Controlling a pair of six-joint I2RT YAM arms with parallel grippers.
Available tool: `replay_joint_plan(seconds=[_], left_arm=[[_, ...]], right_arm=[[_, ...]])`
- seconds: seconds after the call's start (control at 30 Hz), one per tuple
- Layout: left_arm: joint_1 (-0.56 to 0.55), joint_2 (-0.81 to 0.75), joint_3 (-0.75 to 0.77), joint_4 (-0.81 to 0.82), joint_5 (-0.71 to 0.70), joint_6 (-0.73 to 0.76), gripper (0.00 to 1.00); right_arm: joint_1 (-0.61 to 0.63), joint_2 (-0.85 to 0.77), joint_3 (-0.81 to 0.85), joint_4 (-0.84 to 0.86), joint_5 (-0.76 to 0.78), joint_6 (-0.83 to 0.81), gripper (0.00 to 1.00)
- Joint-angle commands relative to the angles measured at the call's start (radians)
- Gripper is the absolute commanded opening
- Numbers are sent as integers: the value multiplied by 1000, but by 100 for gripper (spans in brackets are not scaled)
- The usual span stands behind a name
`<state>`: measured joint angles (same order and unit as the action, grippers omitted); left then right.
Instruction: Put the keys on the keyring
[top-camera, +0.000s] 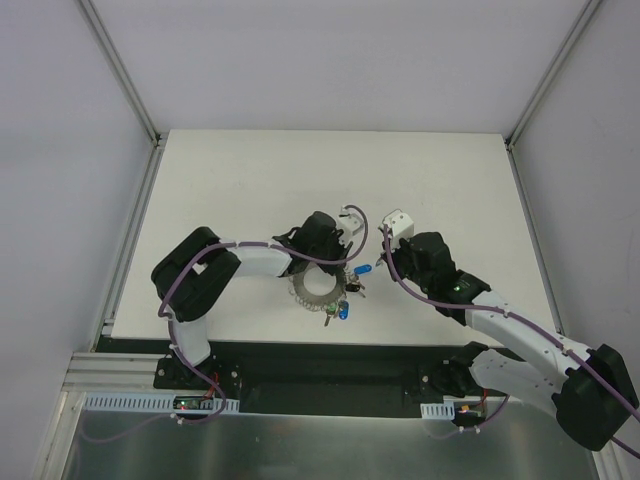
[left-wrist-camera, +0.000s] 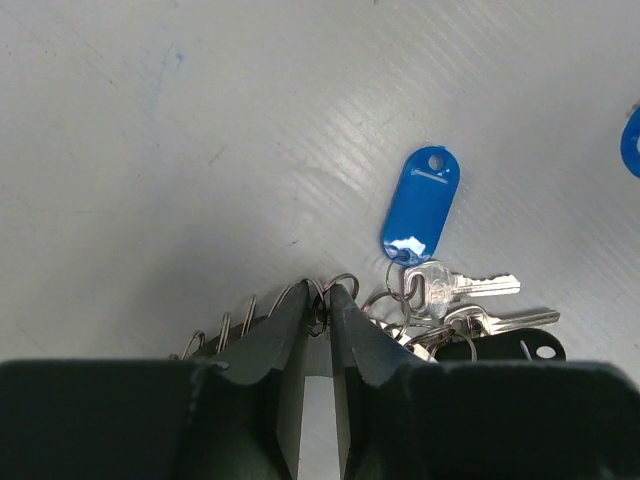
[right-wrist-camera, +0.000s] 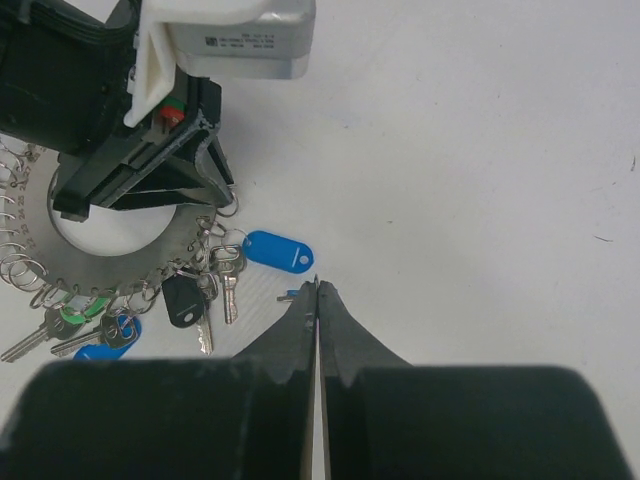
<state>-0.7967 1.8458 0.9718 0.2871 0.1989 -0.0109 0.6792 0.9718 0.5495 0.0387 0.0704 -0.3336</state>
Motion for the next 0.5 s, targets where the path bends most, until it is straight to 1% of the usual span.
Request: replay_joint_plan(seconds=[0.0,0.23,0.33,0.47], left_arm=[[31,-65,-45,40,0,-87,15],[42,-86,-61,57,25,-129,19],[47,-91,-59,46,11,-123,17],[45,-88,-56,24,8,-112,17]], right_arm=[[-4,1,24,3,-7,18,1],[-4,5,30,0,-11,19,1],[-4,7,30,0,-14,21,1],[-6,11,30,0,-17,21,1]])
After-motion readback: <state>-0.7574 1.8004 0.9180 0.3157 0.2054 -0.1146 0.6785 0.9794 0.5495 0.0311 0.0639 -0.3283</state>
